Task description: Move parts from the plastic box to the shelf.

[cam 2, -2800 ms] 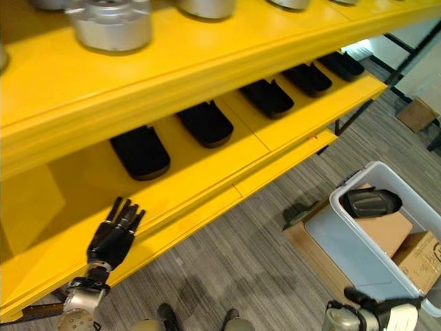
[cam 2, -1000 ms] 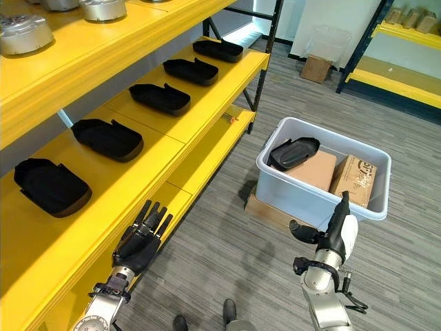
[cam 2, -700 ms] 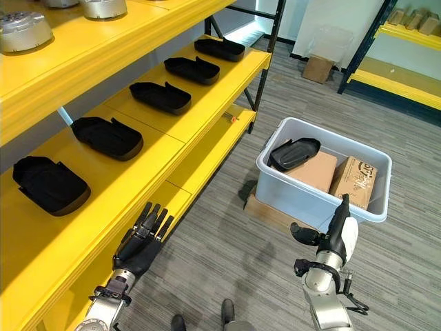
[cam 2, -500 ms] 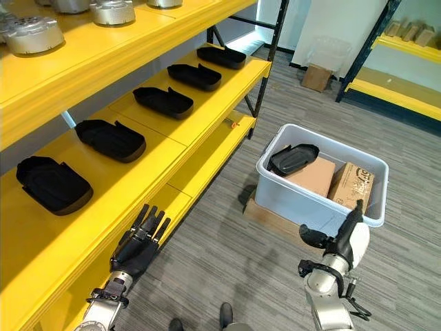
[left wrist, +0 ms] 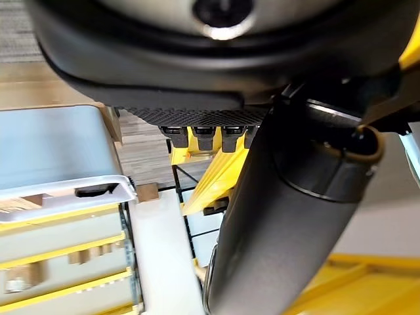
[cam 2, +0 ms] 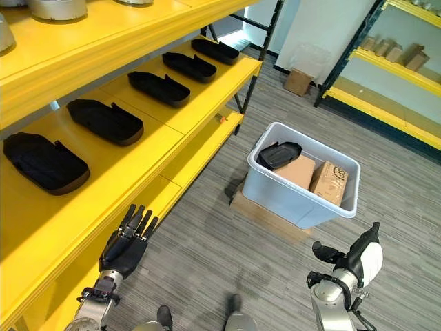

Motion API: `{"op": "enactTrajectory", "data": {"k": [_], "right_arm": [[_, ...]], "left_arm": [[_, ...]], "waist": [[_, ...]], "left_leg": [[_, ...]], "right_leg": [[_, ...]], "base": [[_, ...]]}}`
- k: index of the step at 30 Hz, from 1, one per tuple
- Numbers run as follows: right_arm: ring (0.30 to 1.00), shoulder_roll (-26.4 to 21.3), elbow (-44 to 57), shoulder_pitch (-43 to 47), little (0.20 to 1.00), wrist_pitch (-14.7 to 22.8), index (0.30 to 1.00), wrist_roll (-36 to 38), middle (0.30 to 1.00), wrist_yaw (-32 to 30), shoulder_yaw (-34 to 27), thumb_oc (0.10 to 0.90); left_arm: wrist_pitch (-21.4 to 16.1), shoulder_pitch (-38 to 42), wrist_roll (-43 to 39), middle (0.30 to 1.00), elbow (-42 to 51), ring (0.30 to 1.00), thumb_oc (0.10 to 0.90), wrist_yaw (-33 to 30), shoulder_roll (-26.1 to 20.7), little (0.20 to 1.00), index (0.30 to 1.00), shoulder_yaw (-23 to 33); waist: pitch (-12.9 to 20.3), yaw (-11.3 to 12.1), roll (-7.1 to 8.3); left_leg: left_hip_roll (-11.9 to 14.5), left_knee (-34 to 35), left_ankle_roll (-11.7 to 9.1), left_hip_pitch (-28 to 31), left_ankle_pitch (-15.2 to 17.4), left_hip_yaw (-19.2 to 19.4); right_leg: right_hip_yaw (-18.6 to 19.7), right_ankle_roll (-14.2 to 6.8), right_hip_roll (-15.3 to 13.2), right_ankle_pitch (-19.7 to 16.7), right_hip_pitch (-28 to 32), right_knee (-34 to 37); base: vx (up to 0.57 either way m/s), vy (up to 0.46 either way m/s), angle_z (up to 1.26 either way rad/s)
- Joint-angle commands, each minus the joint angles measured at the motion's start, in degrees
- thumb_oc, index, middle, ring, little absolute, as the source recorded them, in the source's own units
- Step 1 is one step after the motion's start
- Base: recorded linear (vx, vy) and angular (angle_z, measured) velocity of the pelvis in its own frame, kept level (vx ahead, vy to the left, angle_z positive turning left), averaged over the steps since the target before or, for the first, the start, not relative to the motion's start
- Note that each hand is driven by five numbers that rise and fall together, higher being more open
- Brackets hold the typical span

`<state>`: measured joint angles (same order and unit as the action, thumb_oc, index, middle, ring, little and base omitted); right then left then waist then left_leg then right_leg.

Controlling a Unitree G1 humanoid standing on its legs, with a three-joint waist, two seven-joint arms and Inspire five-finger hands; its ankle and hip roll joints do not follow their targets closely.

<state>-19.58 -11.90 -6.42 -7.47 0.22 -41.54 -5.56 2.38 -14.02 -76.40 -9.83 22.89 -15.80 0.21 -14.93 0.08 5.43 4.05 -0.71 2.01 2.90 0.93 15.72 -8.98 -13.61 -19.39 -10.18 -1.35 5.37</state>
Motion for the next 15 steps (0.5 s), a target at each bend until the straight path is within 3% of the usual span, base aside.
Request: {"op": "enactTrajectory", "data": {"k": [1, 5, 6, 8, 9, 12, 15], "right_arm": [[1.0, -3.5, 3.6, 6.0, 1.0, 4.4, 1.0, -2.1, 1.0, -1.2, -2.6, 0.9], [1.0, -5.0, 5.2, 5.7, 1.0, 3.3, 1.0, -3.3, 1.0, 0.0, -1.8, 0.9], [1.0, -6.3, 6.2, 5.7, 1.0, 2.4, 1.0, -3.6, 1.0, -1.0, -1.2, 0.9], [1.0, -7.2, 7.5, 5.2, 1.0, 1.8, 1.0, -5.2, 1.0, -1.9, -1.2, 0.9], [1.0, -8.0, 8.2, 4.9, 1.0, 1.8, 1.0, -6.2, 1.0, -1.9, -1.7, 0.9], [1.0, -9.8, 8.3, 5.7, 1.0, 1.5, 1.0, -6.6, 1.0, -2.1, -1.6, 0.9], [1.0, -11.7, 6.9, 8.0, 1.0, 2.5, 1.0, -6.1, 1.0, -3.0, -0.7, 0.9]], "left_arm": [[-2.2, 2.2, 3.8, 1.0, 9.2, 1.0, 0.9, 5.2, -1.2, 1.0, 1.0, -2.1], [-6.4, 0.8, 1.7, 1.0, 9.7, 1.0, 0.9, -5.5, -0.4, 1.0, 1.0, -0.9], [-6.3, 1.4, -0.3, 1.0, 10.4, 1.0, 0.9, -6.6, 0.5, 1.0, 1.0, -0.3], [-5.0, 1.6, -0.1, 1.0, 11.9, 1.0, 0.9, -3.0, 0.7, 1.0, 1.0, -0.4], [-2.3, 1.5, 0.0, 1.0, 13.4, 1.0, 0.9, 0.9, 0.6, 1.0, 1.0, -0.6], [0.6, 1.0, 0.0, 1.0, 16.0, 1.0, 0.9, 3.8, -0.2, 1.0, 1.0, -2.1], [0.2, 2.0, -0.4, 1.0, 15.0, 1.0, 0.9, 3.6, -0.3, 1.0, 1.0, -4.4]], "waist": [[2.1, -0.1, -0.64], [2.9, 1.1, -0.61], [3.1, 0.9, -1.15], [3.2, 0.7, -1.56], [2.9, 0.6, -1.96], [1.9, 0.1, -3.07], [0.8, -1.1, -4.6]], "left_leg": [[3.7, 5.7, -3.7, 7.3, 1.8, -4.0], [7.0, 5.7, -6.1, 5.7, -0.4, -2.7], [8.9, 5.7, -7.6, 4.4, -2.1, -3.2], [10.6, 5.7, -8.7, 3.2, -3.5, -3.4], [11.7, 5.7, -9.2, 2.5, -4.6, -3.7], [14.1, 5.7, -9.9, 1.5, -6.4, -4.3], [16.8, 5.5, -10.7, 0.8, -8.4, -4.8]], "right_leg": [[-1.8, -0.4, 3.0, -6.1, -0.8, -3.8], [-6.7, 0.3, 5.1, -0.8, 2.1, -2.3], [-6.8, 1.3, 6.7, 2.6, 2.3, -3.2], [-7.3, 2.4, 7.7, 4.6, 2.2, -4.3], [-7.4, 3.3, 8.3, 6.0, 1.8, -5.6], [-7.0, 5.2, 9.6, 8.6, 0.1, -9.4], [-5.5, 7.3, 11.2, 11.6, -3.7, -15.6]], "base": [[0.12, -0.49, 0.08], [0.03, -0.454, 0.09], [-0.01, -0.363, -0.2], [0.0, -0.278, -0.11], [0.0, -0.226, -0.1], [-0.01, -0.189, -0.19], [-0.02, -0.185, -0.24]]}}
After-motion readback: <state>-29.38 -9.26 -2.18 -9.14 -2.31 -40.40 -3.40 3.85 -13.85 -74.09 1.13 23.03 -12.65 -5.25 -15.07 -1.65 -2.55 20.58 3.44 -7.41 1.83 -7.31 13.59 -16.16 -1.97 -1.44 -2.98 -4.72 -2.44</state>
